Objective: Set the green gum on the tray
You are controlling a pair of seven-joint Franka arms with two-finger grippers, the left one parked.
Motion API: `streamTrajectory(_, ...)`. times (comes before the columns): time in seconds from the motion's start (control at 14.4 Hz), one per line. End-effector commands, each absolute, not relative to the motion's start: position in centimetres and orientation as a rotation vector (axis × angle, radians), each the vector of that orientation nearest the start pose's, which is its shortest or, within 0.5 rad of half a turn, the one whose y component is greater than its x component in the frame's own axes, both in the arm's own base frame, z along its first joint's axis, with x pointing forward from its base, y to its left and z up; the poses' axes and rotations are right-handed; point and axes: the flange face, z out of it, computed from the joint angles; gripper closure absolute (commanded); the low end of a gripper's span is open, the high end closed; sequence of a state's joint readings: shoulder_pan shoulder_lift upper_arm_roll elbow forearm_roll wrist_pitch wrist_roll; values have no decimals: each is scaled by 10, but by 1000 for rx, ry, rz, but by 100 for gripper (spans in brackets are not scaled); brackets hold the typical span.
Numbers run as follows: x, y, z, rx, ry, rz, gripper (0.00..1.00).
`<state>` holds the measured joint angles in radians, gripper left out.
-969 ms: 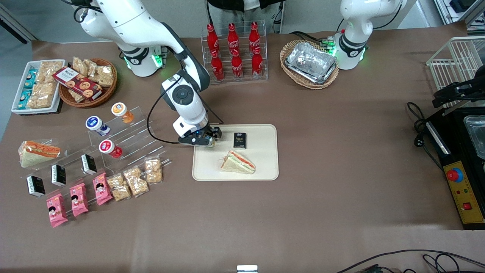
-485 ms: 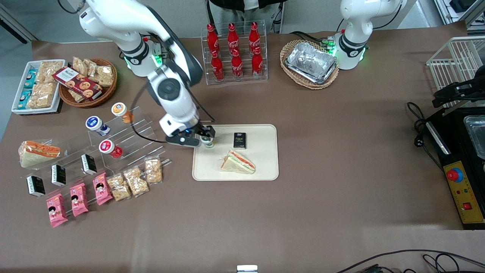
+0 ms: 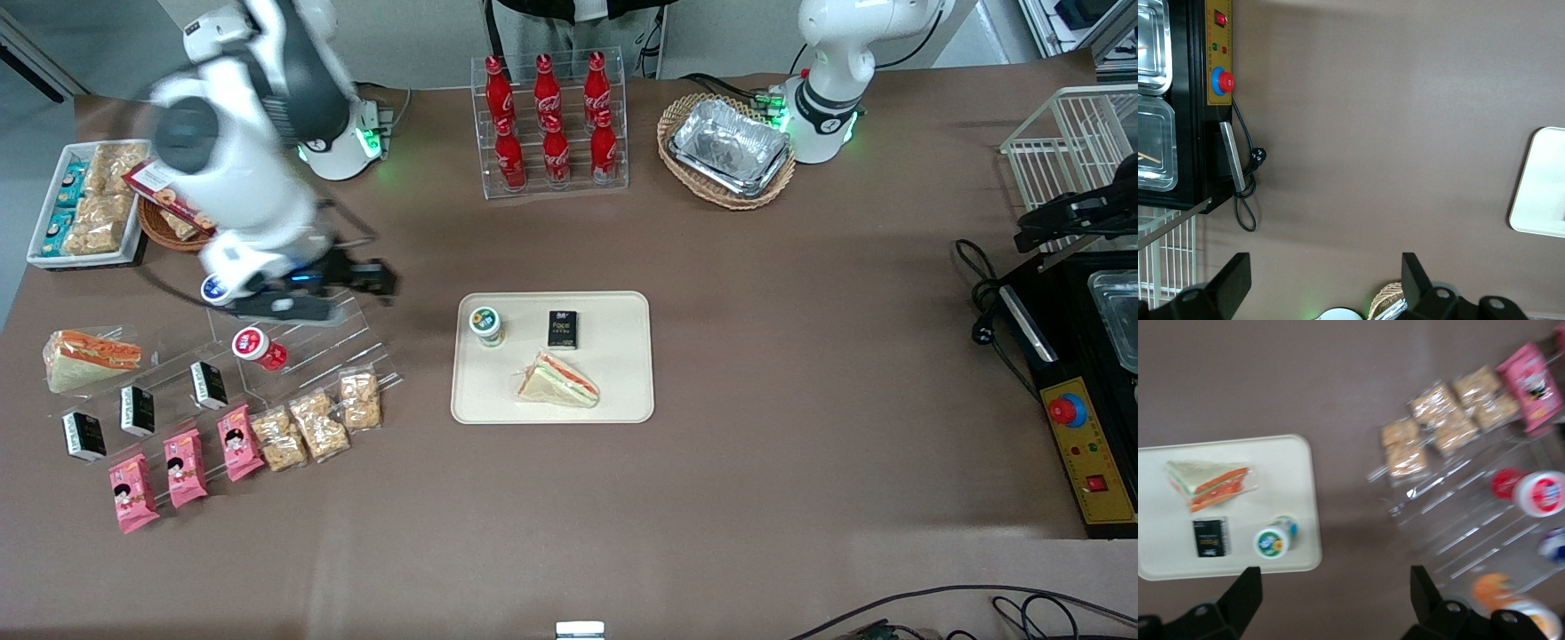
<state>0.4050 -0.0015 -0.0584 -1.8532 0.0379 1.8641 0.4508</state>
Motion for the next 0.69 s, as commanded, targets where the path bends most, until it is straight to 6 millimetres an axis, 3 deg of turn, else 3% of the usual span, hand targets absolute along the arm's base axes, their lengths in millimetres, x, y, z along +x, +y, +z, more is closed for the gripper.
streamTrajectory(0.0, 543, 92, 566, -3106, 63, 20, 1)
streamTrajectory(0.21, 538, 24, 587, -3100, 108, -24, 0)
streamTrajectory(0.42, 535, -33, 594, -3089, 134, -52, 0)
streamTrajectory(0.48, 535, -47, 596, -3085, 97, -62, 0)
streamTrajectory(0.62, 535, -58, 596, -3085, 90, -66, 0)
